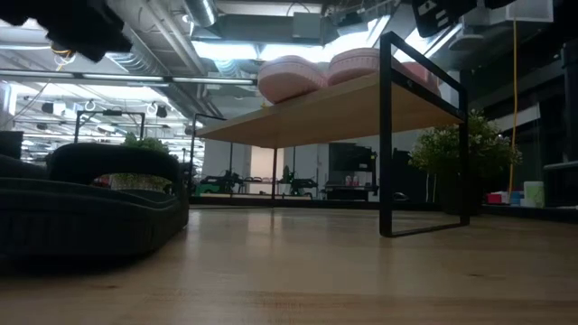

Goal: Pick and place slides into the shelf
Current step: Put the right black slipper on the shelf

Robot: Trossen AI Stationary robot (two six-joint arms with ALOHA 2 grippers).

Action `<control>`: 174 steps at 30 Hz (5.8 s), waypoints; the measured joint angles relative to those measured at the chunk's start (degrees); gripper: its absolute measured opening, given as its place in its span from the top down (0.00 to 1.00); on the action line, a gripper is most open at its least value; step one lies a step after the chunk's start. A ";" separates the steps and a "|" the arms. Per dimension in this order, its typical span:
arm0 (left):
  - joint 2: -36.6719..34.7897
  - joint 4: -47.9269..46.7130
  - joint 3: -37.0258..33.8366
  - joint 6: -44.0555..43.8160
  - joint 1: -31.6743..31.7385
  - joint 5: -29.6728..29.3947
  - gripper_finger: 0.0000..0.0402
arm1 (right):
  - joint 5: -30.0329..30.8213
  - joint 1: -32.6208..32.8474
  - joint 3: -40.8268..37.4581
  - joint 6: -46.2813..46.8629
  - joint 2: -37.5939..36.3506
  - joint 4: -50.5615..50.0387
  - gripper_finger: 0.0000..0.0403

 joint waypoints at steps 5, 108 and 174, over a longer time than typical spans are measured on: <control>4.24 0.01 0.04 -7.47 -2.85 -2.21 0.69 | 0.00 0.00 0.00 -0.15 0.00 -0.08 0.94; 27.73 -48.19 21.20 -39.92 0.63 -6.11 0.99 | -0.04 -0.04 0.00 -3.08 0.00 -4.28 0.94; 1.33 -13.99 28.39 50.46 44.10 -4.48 1.00 | -4.52 -9.60 0.07 -3.04 -19.77 -22.19 0.97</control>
